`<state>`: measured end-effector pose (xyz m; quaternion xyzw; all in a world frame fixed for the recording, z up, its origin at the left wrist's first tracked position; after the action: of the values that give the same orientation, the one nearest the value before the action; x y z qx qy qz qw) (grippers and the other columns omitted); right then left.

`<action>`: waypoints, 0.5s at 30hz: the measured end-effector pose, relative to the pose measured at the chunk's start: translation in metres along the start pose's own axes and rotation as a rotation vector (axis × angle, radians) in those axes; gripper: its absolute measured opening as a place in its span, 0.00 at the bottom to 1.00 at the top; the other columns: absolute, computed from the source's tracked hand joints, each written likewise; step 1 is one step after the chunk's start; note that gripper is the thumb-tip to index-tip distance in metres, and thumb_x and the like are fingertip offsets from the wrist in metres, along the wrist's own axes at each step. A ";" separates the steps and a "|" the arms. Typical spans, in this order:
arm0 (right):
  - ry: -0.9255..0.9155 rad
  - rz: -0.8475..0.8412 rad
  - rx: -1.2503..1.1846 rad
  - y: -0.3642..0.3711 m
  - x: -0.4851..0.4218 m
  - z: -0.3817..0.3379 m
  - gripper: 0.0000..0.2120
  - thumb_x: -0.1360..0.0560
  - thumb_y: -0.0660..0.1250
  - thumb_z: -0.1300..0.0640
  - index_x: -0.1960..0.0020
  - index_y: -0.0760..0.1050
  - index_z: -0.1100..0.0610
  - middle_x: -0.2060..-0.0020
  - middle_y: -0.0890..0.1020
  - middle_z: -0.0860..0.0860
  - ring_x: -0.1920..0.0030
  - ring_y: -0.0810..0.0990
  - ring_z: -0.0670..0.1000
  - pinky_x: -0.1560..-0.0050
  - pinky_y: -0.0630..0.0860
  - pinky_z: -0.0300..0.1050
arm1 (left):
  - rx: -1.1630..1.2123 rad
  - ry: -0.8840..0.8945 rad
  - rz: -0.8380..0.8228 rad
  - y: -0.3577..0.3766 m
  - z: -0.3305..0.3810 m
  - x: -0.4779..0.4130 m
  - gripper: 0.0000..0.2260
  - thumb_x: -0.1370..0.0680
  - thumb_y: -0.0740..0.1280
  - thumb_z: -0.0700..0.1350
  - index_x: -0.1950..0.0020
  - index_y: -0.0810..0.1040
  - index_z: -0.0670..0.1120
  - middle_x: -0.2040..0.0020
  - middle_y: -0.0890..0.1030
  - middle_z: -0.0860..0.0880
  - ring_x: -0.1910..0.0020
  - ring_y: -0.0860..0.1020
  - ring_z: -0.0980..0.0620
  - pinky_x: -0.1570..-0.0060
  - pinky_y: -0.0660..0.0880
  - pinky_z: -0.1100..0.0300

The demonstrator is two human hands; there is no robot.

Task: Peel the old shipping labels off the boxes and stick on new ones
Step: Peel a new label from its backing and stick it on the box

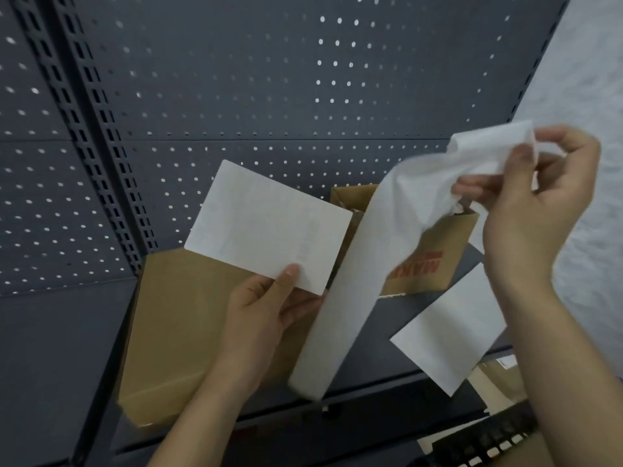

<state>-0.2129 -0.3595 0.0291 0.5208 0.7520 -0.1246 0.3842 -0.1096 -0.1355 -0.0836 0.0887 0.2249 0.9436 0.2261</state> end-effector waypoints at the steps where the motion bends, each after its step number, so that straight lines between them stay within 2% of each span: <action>1: -0.031 0.015 -0.005 0.005 -0.005 -0.002 0.03 0.18 0.57 0.58 0.45 0.65 0.54 0.52 0.73 0.58 0.67 0.84 0.55 0.62 0.82 0.49 | -0.001 0.009 -0.002 -0.002 0.003 -0.001 0.08 0.28 0.68 0.44 0.60 0.79 0.39 0.55 0.85 0.39 0.53 0.84 0.40 0.52 0.82 0.48; 5: -0.193 0.015 -0.003 0.025 -0.018 -0.006 0.05 0.19 0.59 0.59 0.44 0.65 0.56 0.48 0.72 0.58 0.55 0.83 0.60 0.54 0.82 0.51 | -0.030 0.024 0.022 -0.014 0.009 -0.006 0.10 0.30 0.68 0.45 0.60 0.78 0.38 0.54 0.85 0.40 0.52 0.84 0.39 0.51 0.81 0.46; 8: -0.235 -0.058 0.107 0.041 -0.022 0.001 0.06 0.19 0.60 0.60 0.44 0.67 0.53 0.47 0.74 0.55 0.48 0.80 0.54 0.52 0.82 0.48 | -0.037 0.014 0.030 -0.022 0.012 -0.011 0.09 0.31 0.69 0.46 0.61 0.78 0.39 0.51 0.85 0.41 0.50 0.83 0.40 0.49 0.79 0.44; 12: -0.101 -0.273 0.293 0.056 -0.015 0.031 0.06 0.19 0.61 0.59 0.44 0.70 0.50 0.47 0.75 0.45 0.53 0.83 0.46 0.51 0.82 0.44 | -0.078 -0.001 0.032 -0.031 0.014 -0.016 0.09 0.32 0.70 0.48 0.62 0.80 0.41 0.48 0.84 0.42 0.49 0.83 0.40 0.48 0.79 0.42; 15: -0.082 -0.458 0.501 0.063 -0.008 0.057 0.08 0.20 0.64 0.58 0.42 0.73 0.50 0.47 0.78 0.46 0.53 0.82 0.44 0.52 0.79 0.40 | -0.087 -0.009 0.049 -0.036 0.015 -0.019 0.09 0.31 0.70 0.47 0.64 0.80 0.41 0.48 0.84 0.42 0.51 0.84 0.41 0.49 0.79 0.43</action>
<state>-0.1310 -0.3716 0.0092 0.4113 0.7794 -0.4092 0.2363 -0.0749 -0.1095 -0.0882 0.0886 0.1803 0.9574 0.2074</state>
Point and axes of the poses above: each hand's wrist, its own x-axis away from the middle knuckle, its own y-axis out of the palm, z = x × y, the point moved 3 cm from there along -x, towards the middle knuckle
